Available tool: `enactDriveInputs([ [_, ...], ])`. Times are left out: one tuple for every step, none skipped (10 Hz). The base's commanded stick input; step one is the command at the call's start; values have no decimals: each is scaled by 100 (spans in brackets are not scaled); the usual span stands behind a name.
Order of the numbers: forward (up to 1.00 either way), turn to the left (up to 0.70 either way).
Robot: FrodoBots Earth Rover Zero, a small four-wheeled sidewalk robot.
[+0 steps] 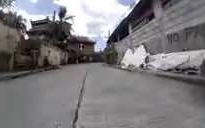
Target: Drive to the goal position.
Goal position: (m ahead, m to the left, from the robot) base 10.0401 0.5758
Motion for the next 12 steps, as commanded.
enactDriveInputs([
  [100,-1],
  [100,0],
  [100,-9],
  [100,-27],
  [100,-40],
  [100,-40],
  [100,-38],
  [100,-35],
  [100,-27],
  [100,-11],
  [100,-1],
  [100,0],
])
